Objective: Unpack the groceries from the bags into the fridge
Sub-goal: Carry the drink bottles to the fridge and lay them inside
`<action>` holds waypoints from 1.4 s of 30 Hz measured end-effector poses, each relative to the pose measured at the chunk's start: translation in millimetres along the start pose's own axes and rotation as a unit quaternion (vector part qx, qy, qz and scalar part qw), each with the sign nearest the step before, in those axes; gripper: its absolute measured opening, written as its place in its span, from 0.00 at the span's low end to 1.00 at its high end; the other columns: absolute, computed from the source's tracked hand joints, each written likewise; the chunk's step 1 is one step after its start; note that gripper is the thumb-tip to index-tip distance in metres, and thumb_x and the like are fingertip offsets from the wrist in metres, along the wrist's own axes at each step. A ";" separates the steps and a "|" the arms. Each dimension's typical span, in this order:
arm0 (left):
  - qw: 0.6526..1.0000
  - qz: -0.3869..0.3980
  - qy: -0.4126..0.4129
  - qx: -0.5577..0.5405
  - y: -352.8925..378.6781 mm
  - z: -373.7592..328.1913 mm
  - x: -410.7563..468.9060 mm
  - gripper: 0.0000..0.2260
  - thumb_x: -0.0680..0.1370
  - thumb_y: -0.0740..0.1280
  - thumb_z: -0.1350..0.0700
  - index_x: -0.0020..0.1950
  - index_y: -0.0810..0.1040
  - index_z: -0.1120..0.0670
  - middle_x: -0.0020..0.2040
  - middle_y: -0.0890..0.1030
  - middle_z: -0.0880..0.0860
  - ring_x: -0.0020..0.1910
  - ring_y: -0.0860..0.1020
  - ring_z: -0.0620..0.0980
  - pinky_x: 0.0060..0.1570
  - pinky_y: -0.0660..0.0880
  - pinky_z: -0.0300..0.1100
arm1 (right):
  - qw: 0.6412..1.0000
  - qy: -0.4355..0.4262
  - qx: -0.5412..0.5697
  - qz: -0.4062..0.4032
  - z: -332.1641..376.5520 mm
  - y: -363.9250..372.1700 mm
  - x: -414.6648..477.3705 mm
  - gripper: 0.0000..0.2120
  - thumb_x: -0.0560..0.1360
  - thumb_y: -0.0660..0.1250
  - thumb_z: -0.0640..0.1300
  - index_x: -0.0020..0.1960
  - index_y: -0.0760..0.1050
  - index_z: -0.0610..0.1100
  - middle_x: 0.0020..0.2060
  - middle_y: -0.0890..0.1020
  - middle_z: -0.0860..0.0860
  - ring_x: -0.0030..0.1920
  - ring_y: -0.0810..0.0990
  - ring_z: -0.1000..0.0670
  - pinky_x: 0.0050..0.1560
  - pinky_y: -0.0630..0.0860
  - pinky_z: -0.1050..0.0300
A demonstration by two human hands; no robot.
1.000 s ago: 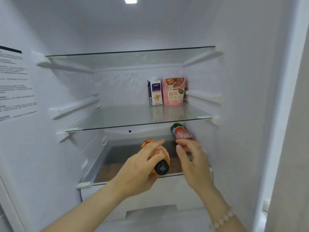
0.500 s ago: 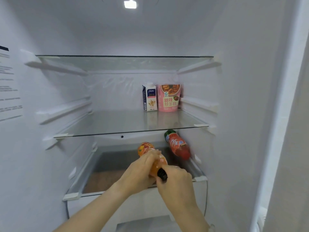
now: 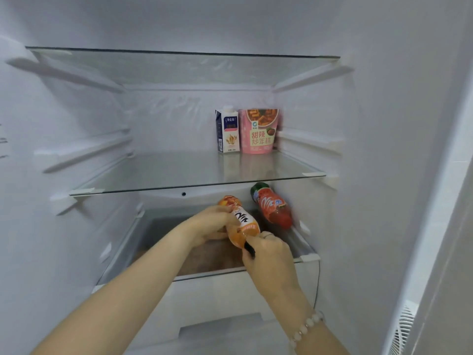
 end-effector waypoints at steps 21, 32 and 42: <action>0.971 -0.130 0.116 0.166 16.8 -20.3 59.5 0.23 0.77 0.67 0.59 0.71 0.67 0.55 0.68 0.71 0.56 0.66 0.71 0.54 0.61 0.69 0.42 | 0.976 -0.048 -0.187 0.098 -22.4 34.9 57.8 0.08 0.63 0.78 0.39 0.41 0.84 0.42 0.43 0.83 0.44 0.35 0.82 0.49 0.31 0.79 0.59; 0.947 -0.173 0.126 0.238 15.1 -7.8 35.1 0.19 0.80 0.60 0.52 0.70 0.68 0.55 0.68 0.68 0.57 0.65 0.70 0.54 0.64 0.65 0.43 | 0.963 -0.066 -0.241 0.104 -15.9 34.2 54.2 0.17 0.47 0.84 0.45 0.32 0.82 0.44 0.37 0.81 0.47 0.36 0.81 0.49 0.19 0.71 0.59; 0.895 -0.200 0.109 0.385 -11.5 21.8 -41.5 0.21 0.79 0.62 0.51 0.71 0.66 0.53 0.68 0.67 0.51 0.67 0.67 0.50 0.65 0.66 0.42 | 0.947 -0.079 -0.285 0.123 -1.0 25.1 35.1 0.23 0.78 0.61 0.47 0.71 0.64 0.41 0.71 0.63 0.41 0.71 0.60 0.42 0.61 0.69 0.47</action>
Point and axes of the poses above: each hand's wrist, its own x-axis towards the middle knuckle, its own y-axis out of the palm, z = x × y, the point moved 4 cm from there along x, towards the middle knuckle
